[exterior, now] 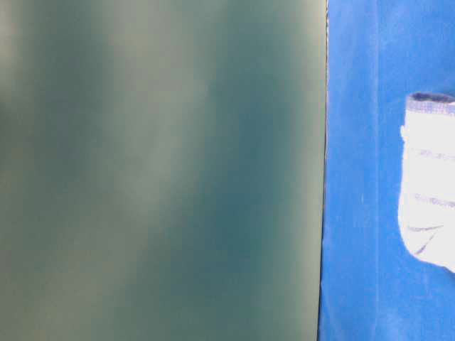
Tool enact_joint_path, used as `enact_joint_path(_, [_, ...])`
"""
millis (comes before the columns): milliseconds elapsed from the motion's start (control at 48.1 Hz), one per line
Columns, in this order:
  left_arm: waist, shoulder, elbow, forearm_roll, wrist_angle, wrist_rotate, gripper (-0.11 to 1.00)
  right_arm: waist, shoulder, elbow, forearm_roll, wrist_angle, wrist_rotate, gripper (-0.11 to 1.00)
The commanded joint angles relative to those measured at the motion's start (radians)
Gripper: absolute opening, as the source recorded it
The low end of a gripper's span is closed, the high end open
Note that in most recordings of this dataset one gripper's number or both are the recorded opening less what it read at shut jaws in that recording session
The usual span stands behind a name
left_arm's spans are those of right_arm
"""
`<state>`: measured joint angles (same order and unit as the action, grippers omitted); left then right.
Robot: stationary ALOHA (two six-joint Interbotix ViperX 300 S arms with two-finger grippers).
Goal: Hand over the towel.
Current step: 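Move the left gripper to the striped towel and grasp it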
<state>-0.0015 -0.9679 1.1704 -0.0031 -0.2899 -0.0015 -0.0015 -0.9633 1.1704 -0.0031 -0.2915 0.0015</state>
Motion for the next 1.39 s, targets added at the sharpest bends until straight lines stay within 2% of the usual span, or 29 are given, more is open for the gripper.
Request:
enact_joint_path(0, [-0.006, 0.012, -0.014, -0.008, -0.006, 0.012, 0.00, -0.003, 0.006, -0.031, -0.002, -0.006, -0.011, 0.00])
enact_joint_path(229, [-0.014, 0.074, -0.029, -0.011, -0.080, 0.012, 0.00, -0.005, 0.032, -0.051, -0.028, 0.040, -0.011, 0.00])
enact_joint_path(395, [-0.012, 0.221, -0.080, -0.011, -0.144, 0.014, 0.00, -0.005, 0.032, -0.052, -0.028, 0.044, -0.011, 0.00])
enact_joint_path(582, [-0.012, 0.396, -0.161, -0.011, -0.156, 0.011, 0.03, -0.005, 0.032, -0.052, -0.028, 0.051, -0.011, 0.00])
enact_joint_path(686, [-0.014, 0.488, -0.207, -0.014, -0.150, -0.002, 0.25, -0.006, 0.032, -0.052, -0.028, 0.057, -0.009, 0.00])
enact_joint_path(852, [-0.021, 0.638, -0.299, -0.014, -0.091, -0.005, 0.75, -0.005, 0.035, -0.051, -0.028, 0.072, -0.006, 0.00])
enact_joint_path(935, [-0.023, 0.733, -0.357, -0.014, -0.028, -0.005, 0.90, -0.005, 0.038, -0.049, -0.026, 0.078, -0.006, 0.00])
enact_joint_path(977, [-0.021, 0.778, -0.387, -0.014, 0.002, -0.005, 0.93, -0.006, 0.040, -0.049, -0.028, 0.081, -0.006, 0.00])
enact_joint_path(1185, [-0.021, 0.983, -0.532, -0.015, 0.132, 0.006, 0.93, -0.005, 0.057, -0.046, -0.026, 0.086, -0.006, 0.00])
enact_joint_path(1372, [-0.018, 1.106, -0.592, -0.014, 0.155, 0.011, 0.93, -0.006, 0.069, -0.043, -0.026, 0.089, -0.006, 0.00])
